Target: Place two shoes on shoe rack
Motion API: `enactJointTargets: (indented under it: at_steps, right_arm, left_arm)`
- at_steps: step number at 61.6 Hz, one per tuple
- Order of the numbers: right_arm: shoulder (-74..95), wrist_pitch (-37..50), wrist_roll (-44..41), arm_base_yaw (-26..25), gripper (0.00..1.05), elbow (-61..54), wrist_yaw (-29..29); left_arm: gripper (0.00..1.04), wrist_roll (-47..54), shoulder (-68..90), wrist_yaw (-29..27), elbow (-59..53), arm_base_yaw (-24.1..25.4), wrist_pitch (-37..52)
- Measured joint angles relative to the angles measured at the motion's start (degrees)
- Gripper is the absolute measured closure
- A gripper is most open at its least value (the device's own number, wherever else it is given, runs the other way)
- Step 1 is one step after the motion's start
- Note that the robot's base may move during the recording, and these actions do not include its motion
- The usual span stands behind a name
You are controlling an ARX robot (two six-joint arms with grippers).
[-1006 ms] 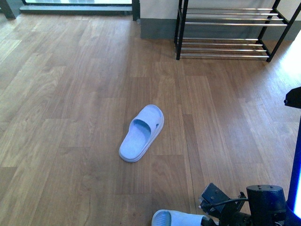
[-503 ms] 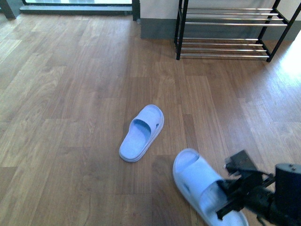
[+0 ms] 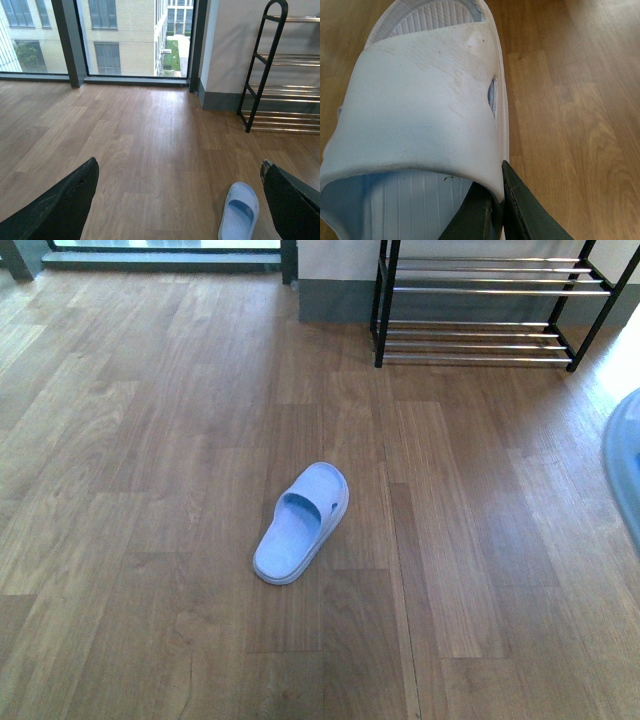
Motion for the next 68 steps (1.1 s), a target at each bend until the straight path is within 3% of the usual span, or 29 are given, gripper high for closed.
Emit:
enactJointTargets:
  at_steps: [12,68]
  right_arm:
    - [-40.5,-28.7,2.0,-6.2,1.03,-6.3,-4.0]
    - [-45.5,-29.6,2.9,-6.6,1.03,-6.5,-4.3]
  left_arm:
    - [0.09,0.0,0.0,0.0,0.0,0.0,0.0]
    - [0.09,0.0,0.0,0.0,0.0,0.0,0.0]
